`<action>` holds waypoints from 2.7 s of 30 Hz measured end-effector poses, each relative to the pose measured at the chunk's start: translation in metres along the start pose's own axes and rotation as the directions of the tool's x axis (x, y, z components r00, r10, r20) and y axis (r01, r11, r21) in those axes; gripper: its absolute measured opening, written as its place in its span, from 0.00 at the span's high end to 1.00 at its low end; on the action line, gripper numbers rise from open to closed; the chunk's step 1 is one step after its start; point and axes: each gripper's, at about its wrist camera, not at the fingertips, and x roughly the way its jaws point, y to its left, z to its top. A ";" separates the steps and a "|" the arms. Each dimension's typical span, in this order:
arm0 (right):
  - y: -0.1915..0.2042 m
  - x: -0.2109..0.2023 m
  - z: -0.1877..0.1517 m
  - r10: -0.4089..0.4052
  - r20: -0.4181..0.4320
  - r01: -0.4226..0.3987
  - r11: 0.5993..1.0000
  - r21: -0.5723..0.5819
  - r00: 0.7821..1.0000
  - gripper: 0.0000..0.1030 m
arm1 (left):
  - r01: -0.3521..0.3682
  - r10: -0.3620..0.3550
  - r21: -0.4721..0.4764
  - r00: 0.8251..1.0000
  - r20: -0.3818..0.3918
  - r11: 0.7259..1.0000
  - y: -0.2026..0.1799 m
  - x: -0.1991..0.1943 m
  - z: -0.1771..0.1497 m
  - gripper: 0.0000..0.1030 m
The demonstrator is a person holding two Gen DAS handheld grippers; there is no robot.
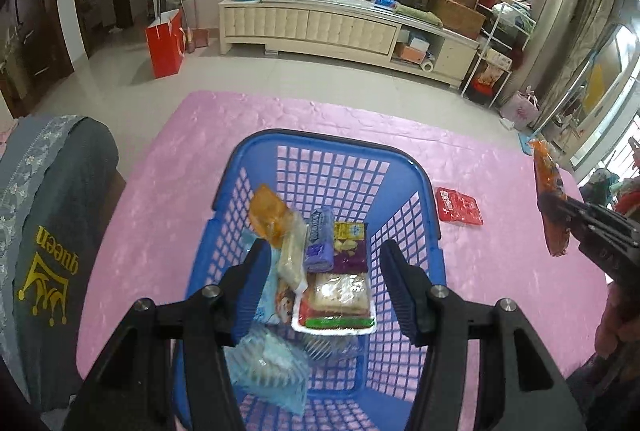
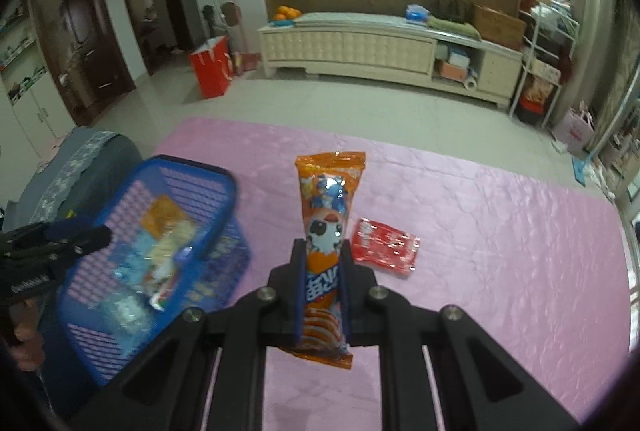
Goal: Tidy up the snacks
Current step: 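Carry the orange sausage stick over the basket and open the right tool to drop it, then move the right tool to the red candy pack on the mat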
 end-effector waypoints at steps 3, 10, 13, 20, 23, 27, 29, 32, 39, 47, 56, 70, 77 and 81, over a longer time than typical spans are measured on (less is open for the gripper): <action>0.016 -0.006 0.001 0.041 -0.002 -0.041 0.999 0.002 0.999 0.83 | 0.007 -0.007 0.003 1.000 0.013 1.000 0.006 -0.010 -0.002 0.47; 0.070 -0.007 0.003 0.062 -0.017 -0.063 0.995 -0.071 0.998 0.83 | 0.008 -0.009 0.018 0.999 0.047 1.000 0.031 -0.030 -0.009 0.47; 0.090 0.001 0.005 0.071 -0.031 -0.074 0.992 -0.106 0.997 0.83 | -0.010 0.009 0.023 0.999 0.048 1.000 0.042 -0.030 -0.010 0.47; 0.130 0.037 0.010 0.085 -0.095 -0.099 0.983 -0.152 0.992 0.83 | -0.044 0.041 0.048 0.998 0.055 0.998 0.059 -0.029 -0.010 0.47; 0.141 0.055 0.008 0.067 -0.121 -0.088 0.981 -0.172 0.990 0.83 | -0.048 0.046 0.043 0.998 0.050 0.998 0.066 -0.024 -0.009 0.47; 0.144 0.075 0.006 0.034 -0.164 -0.065 0.981 -0.185 0.986 0.83 | -0.038 0.036 0.034 0.998 0.042 0.999 0.072 -0.017 -0.009 0.47; 0.143 0.079 0.005 0.026 -0.171 -0.058 0.981 -0.185 0.985 0.83 | -0.030 0.029 0.034 0.999 0.037 0.999 0.072 -0.013 -0.009 0.47; 0.145 0.083 0.007 0.036 -0.176 -0.070 0.980 -0.188 0.984 0.83 | -0.027 0.026 0.035 0.999 0.028 0.999 0.074 -0.009 -0.010 0.47; 0.148 0.088 0.005 0.025 -0.177 -0.060 0.978 -0.199 0.984 0.81 | -0.021 0.021 0.028 1.000 0.013 0.999 0.075 -0.007 -0.010 0.47; 0.143 0.071 0.007 0.028 -0.088 -0.048 0.969 -0.240 0.996 0.19 | -0.032 0.032 0.054 0.999 0.011 0.998 0.064 -0.015 -0.009 0.47; 0.118 0.043 0.009 0.026 -0.074 -0.041 0.976 -0.215 0.997 0.19 | -0.026 0.023 0.083 0.999 0.031 0.996 0.042 -0.030 -0.005 0.47; 0.046 0.021 0.009 -0.009 -0.131 -0.003 0.996 -0.091 0.991 0.12 | -0.037 0.034 0.166 0.999 0.023 0.985 -0.003 -0.036 0.008 0.29; 0.007 0.032 0.007 -0.023 -0.192 0.025 1.000 0.008 0.981 0.09 | -0.015 0.020 0.149 0.999 -0.033 0.989 -0.023 -0.017 0.024 0.28; -0.010 0.041 0.006 -0.008 -0.220 0.023 0.997 0.068 0.975 0.09 | -0.037 0.047 0.133 0.997 -0.068 0.990 -0.031 0.001 0.033 0.28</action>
